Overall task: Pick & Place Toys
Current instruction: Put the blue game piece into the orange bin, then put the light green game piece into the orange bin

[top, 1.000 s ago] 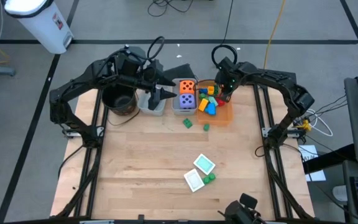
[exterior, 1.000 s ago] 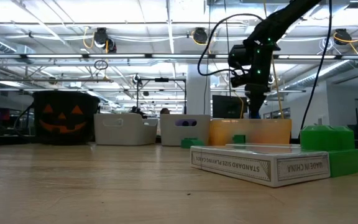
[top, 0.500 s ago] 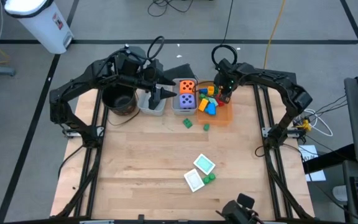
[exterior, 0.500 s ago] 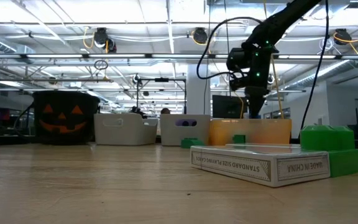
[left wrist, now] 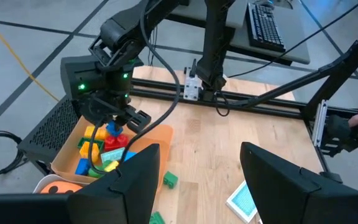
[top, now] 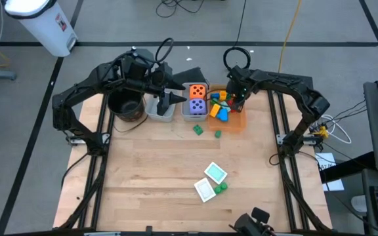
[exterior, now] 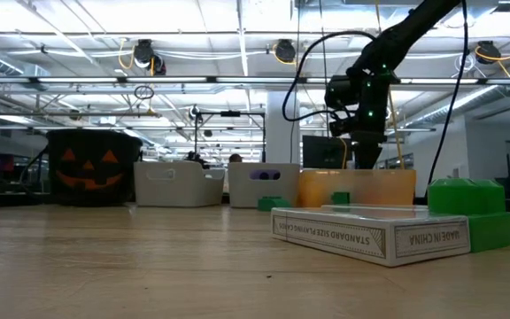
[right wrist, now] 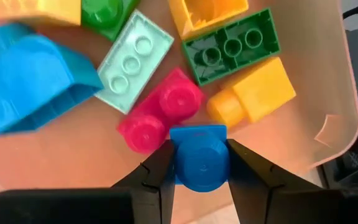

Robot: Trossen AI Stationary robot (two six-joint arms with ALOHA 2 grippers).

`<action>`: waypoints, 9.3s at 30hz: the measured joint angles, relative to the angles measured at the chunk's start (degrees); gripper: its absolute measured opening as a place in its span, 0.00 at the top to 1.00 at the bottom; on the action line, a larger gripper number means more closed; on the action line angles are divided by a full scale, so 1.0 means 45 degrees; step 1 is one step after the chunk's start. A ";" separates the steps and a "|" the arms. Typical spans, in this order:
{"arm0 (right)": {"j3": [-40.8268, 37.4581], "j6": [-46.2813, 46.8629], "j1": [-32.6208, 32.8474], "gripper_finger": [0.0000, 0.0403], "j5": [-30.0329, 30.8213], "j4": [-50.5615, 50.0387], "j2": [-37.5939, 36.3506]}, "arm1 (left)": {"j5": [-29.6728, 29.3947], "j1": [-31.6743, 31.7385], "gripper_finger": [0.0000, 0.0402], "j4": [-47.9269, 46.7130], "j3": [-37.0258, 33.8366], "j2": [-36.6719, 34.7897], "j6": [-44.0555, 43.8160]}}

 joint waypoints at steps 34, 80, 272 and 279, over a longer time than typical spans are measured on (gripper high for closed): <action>-0.0288 -0.0157 0.0483 0.36 0.0825 0.0604 -0.1382 | -0.0005 0.0000 0.42 0.0001 0.0000 0.0000 -0.0019; -0.5753 1.1794 1.3589 0.36 -0.1653 0.7430 -0.7988 | -0.0507 -0.4960 0.42 0.3819 -0.7231 -0.0005 -0.4027; -0.3989 1.0463 0.3057 0.73 0.1348 0.6166 -0.2090 | 0.1569 -0.2438 0.42 0.7057 -0.8063 -0.2443 -0.5027; -0.3989 1.0344 0.3057 0.62 0.0974 0.6394 -0.2081 | 0.1574 -0.2456 0.42 0.7057 -0.8063 -0.2443 -0.5138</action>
